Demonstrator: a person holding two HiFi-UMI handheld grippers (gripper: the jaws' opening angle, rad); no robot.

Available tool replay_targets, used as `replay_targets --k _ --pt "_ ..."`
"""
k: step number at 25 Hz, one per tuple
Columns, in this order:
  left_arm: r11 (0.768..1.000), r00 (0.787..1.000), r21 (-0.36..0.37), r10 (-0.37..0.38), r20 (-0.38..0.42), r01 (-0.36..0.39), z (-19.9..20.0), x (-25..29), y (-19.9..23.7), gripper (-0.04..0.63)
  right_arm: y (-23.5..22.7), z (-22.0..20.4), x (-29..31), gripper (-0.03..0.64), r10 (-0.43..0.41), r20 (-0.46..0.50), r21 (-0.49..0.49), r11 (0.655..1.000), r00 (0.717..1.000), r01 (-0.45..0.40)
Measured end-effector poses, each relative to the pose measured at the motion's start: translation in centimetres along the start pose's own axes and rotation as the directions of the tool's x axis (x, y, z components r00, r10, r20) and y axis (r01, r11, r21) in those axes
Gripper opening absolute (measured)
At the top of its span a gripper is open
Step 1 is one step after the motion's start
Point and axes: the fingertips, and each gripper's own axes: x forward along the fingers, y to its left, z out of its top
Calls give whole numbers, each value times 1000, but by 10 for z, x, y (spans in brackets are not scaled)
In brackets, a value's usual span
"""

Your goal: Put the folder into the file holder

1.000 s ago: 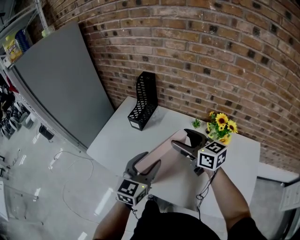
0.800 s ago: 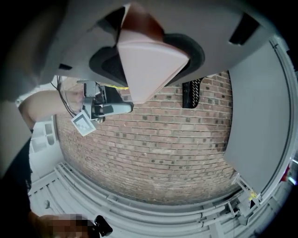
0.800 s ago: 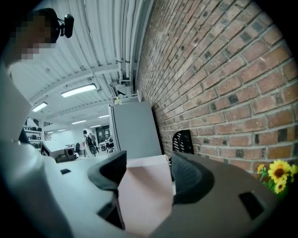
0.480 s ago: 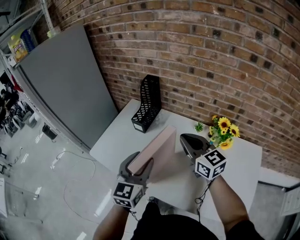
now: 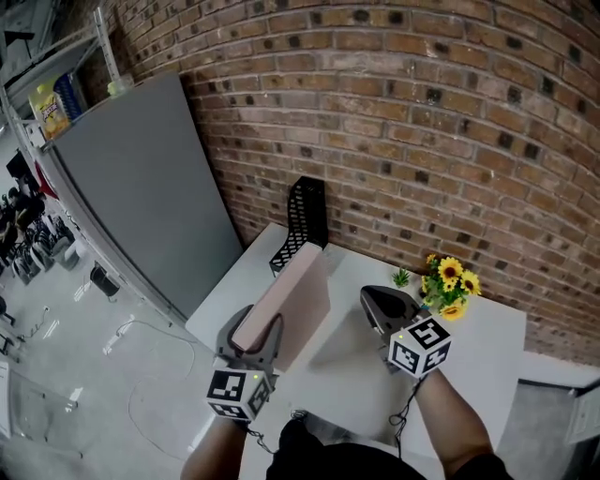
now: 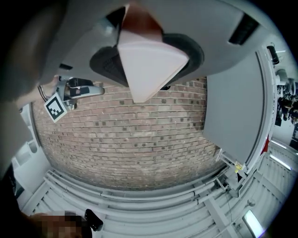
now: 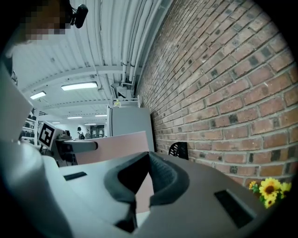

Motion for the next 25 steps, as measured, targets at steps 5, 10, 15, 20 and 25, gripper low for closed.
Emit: replay_targets --k 5,10,15,20,25 --pt "998 996 -21 60 59 -58 23 19 41 213 -12 6 12 3 -39 5 -14 999 999 39" --pt "997 994 -31 69 80 -66 41 45 78 210 -19 10 34 3 -78 1 -9 997 997 78" --pt "999 994 -9 50 101 -49 60 79 108 206 -30 10 59 3 -123 4 11 992 992 123" --pt "1000 992 -2 27 122 -27 75 114 132 181 -42 10 78 3 -172 5 23 985 985 172" --pt "1000 989 -17 13 148 -11 84 145 157 179 -51 10 94 3 -215 3 23 976 977 215"
